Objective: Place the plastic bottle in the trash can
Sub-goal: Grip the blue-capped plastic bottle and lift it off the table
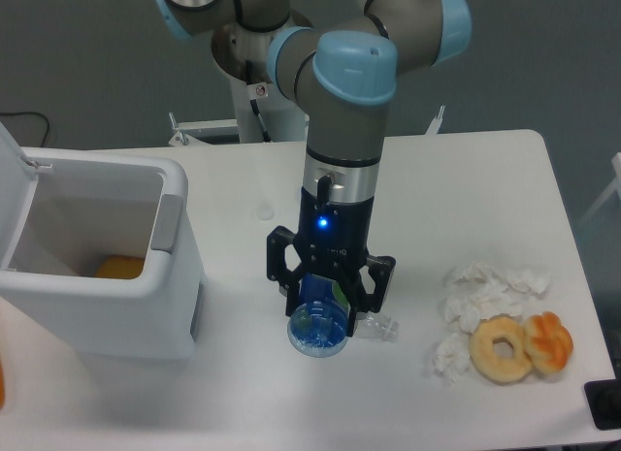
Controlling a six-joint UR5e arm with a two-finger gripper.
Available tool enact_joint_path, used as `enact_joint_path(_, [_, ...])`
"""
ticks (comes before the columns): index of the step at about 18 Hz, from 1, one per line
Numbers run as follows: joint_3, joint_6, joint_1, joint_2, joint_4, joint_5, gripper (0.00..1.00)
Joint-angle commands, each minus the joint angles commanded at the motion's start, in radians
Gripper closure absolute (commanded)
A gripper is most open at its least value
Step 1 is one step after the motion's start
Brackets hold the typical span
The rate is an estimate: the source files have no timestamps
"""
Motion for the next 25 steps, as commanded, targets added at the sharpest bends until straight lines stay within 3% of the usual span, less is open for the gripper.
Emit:
enact_joint_path(8, [0.008, -0.020, 0.009, 0.000, 0.000, -0.003, 0.22])
enact_joint_path(14, [0.037, -0.083, 0.086, 0.014, 0.000, -0.179, 0.22])
enact_joint_path(25, [0.066, -0.117, 0.091, 0.025, 0.002, -0.241, 0.22])
